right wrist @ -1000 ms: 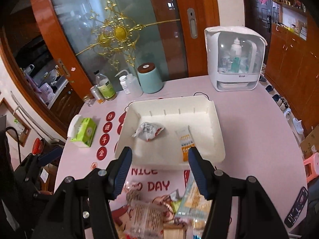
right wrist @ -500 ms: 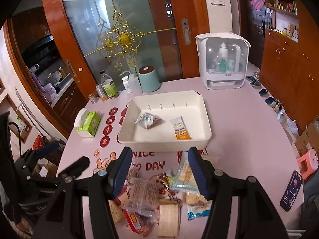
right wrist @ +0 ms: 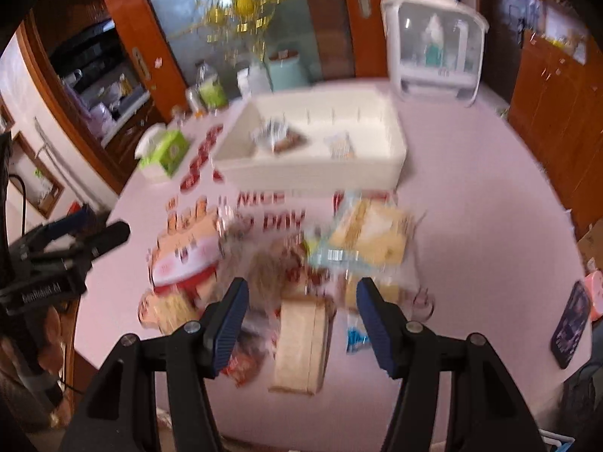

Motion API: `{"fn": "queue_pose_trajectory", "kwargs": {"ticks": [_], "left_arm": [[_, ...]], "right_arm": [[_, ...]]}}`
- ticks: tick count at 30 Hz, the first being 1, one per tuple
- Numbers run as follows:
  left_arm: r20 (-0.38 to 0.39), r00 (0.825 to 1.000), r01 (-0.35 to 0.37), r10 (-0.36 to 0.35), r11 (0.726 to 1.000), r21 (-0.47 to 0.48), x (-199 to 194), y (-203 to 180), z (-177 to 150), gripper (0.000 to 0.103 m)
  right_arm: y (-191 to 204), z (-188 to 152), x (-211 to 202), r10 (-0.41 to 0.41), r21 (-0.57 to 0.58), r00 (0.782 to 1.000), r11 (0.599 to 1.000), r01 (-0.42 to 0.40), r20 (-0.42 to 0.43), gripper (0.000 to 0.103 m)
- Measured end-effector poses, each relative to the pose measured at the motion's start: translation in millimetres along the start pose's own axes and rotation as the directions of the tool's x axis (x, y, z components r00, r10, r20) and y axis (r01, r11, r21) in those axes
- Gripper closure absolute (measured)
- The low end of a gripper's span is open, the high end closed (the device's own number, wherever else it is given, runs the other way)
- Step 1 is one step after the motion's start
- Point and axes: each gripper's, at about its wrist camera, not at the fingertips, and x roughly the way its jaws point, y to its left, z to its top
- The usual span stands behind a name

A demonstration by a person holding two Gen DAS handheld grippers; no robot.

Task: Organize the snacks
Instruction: 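Grasp the puffed cracker bag with left tool while right tool grasps the paper-wrapped bread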

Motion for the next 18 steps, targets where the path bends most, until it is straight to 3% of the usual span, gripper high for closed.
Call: {"fn": "queue_pose_trajectory", "kwargs": {"ticks": [5,11,14,18], "left_arm": [[-0.138,0.99,0.026,-0.03,0.999,-0.03,38.4,11.9,-30.0,0.001],[-0.273,0.961,0.014,-0.051,0.991,-0.135,85.2,39.5,-64.7,0.001],[-0.337,0.939,-0.008,-0.064,0.978,-0.207,109.0,56.3,-81.4,0.001],[-0.375,0.923,-0.04,-0.08,0.953,-0.301,126.5,72.6,-93.7,0.001]], "right_arm": [[-9.1,-31.0,44.8,0.028,0.048,0.99,0.999,-0.022,-0.141,0.043],[-5.0,-50.1,90.4,0.027,0.062,0.967,0.998,-0.011,-0.254,0.043],[0.6,-57.9,107.8,0.026,0.058,0.954,0.998,-0.009,-0.298,0.043],[9.9,-65.4,121.6,0.006,0.033,0.944,0.999,0.006,-0.33,0.043]]}}
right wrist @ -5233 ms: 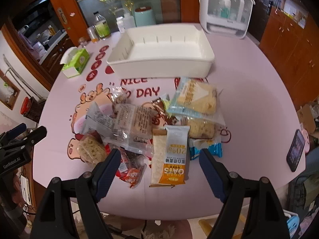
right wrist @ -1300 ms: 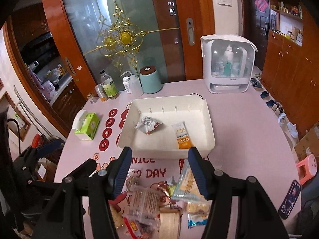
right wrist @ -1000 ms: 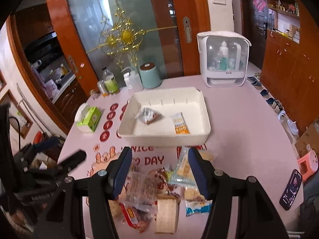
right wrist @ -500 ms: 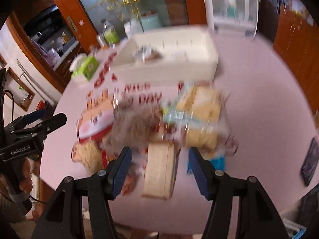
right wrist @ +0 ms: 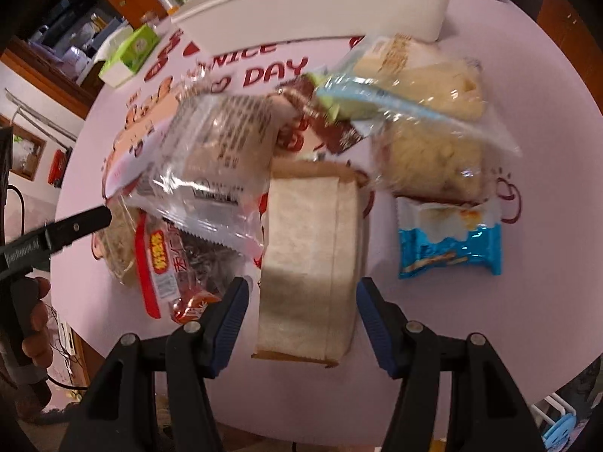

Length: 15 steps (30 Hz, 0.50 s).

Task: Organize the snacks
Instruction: 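Grasp the puffed cracker bag with left tool while right tool grasps the paper-wrapped bread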

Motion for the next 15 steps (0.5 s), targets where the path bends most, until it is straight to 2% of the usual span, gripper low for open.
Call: {"fn": "queue_pose_trajectory", "kwargs": {"ticks": [6,12,15], "left_arm": [[-0.049,0.999,0.004,-0.009,0.995,-0.102,19.7,4.5,-2.7,0.001],[-0.075,0.996,-0.063,0.05,0.979,-0.192,35.3,6.6,-5.9,0.001],[-0.099,0.994,-0.073,0.049,0.965,-0.252,42.1,11.1,-8.4,0.001]], "right_arm": [[7.9,-0.4,11.6,-0.082,-0.045,0.997,0.996,0.082,-0.004,0.043],[13.8,-0.8,20.4,-0.141,-0.085,0.99,0.987,0.14,-0.009,0.042],[15.2,-2.6,20.9,-0.161,-0.103,0.987,0.982,0.16,0.001,0.04]]}}
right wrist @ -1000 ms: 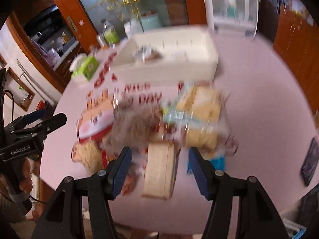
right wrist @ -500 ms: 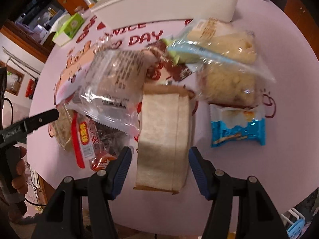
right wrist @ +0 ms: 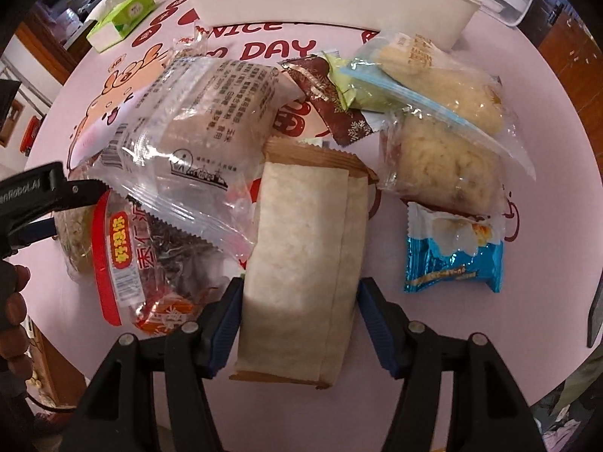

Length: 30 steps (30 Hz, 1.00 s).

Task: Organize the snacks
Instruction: 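Grasp the puffed cracker bag with left tool while right tool grasps the paper-wrapped bread, then lift both snacks over the white tray and release them inside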

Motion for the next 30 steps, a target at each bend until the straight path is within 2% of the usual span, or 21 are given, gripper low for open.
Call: {"fn": "queue_pose_trajectory", "kwargs": {"ticks": [4,5,6,7,8,14,18,22,24,26,30], "left_arm": [[0.019,0.999,-0.047,0.046,0.999,0.023,-0.3,-3.3,-6.6,0.01],[0.024,0.999,-0.05,0.049,0.998,0.032,-1.5,-4.8,-8.6,0.016],[0.031,0.999,-0.044,0.043,0.998,0.043,-4.4,-7.1,-9.9,0.02],[0.037,0.999,-0.035,0.032,0.998,0.058,-8.0,-9.8,-10.4,0.032],[0.041,0.999,-0.037,0.034,0.997,0.075,-9.8,-14.4,-12.6,0.036],[0.048,0.998,-0.045,0.038,0.988,0.146,-19.7,-22.4,-23.1,0.04],[0.119,0.992,-0.064,0.042,0.981,0.181,-42.5,-26.1,-28.7,0.041],[0.224,0.974,-0.087,0.037,0.972,0.217,-78.7,-33.4,-33.0,0.042],[0.291,0.956,-0.11,0.035,0.963,0.245,-99.2,-43.0,-39.7,0.042],[0.364,0.931,-0.139,0.03,0.95,0.278,-120.7,-55.4,-44.4,0.042],[0.449,0.894,-0.16,-0.002,0.933,0.322,-155.5,-72.0,-42.8,0.042]], "right_arm": [[10.1,-1.8,3.6,-0.023,-0.029,1.0,0.999,0.023,0.015,0.04],[11.2,-1.7,4.4,-0.021,-0.03,1.0,0.999,0.021,0.016,0.041],[11.2,-2.2,3.7,-0.017,-0.031,1.0,0.999,0.017,0.02,0.046],[10.4,-2.9,3.8,-0.014,-0.03,1.0,0.999,0.015,0.015,0.046],[9.2,-2.6,3.0,-0.014,-0.03,1.0,0.999,0.015,0.016,0.046],[-3.7,-11.5,-5.8,0.005,-0.041,1.0,0.999,-0.004,0.029,0.047],[-10.7,-15.9,-28.2,0.015,-0.054,0.996,0.999,-0.01,0.088,0.047],[-17.1,-11.9,-50.6,0.029,-0.071,0.989,0.997,-0.019,0.148,0.047],[-20.3,-9.7,-63.1,0.04,-0.084,0.984,0.996,-0.025,0.176,0.047],[-23.1,-3.3,-73.2,0.046,-0.105,0.978,0.994,-0.024,0.206,0.047],[-28.6,5.7,-95.2,0.066,-0.135,0.962,0.99,-0.031,0.265,0.047]]}}
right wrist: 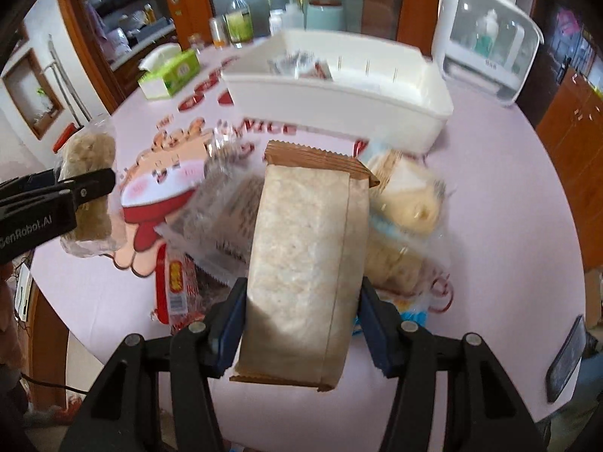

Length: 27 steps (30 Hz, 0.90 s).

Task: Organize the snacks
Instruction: 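Lift both snacks over the white tray and release them inside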

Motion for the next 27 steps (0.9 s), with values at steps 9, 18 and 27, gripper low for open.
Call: {"fn": "queue_pose_trajectory", "kwargs": {"ticks": [9,18,27], "left_arm": [[0.11,0.992,0.068,-0.066,0.998,-0.009,-49.8,-44.7,40.2,0.042],[0.223,0.974,0.036,-0.039,0.999,0.02,-84.0,-60.2,98.3,0.041],[0.287,0.953,0.069,-0.098,0.992,0.109,-83.2,-70.3,178.0,0.041]], "right_arm": [[-28.8,44.7,-44.2,0.049,-0.034,0.991,0.998,-0.045,0.123,0.047],[-57.5,112.2,-92.1,0.065,-0.038,0.961,0.998,-0.057,0.271,0.047],[-67.2,181.9,-117.4,0.001,-0.006,0.92,1.0,0.001,0.391,0.046]]}}
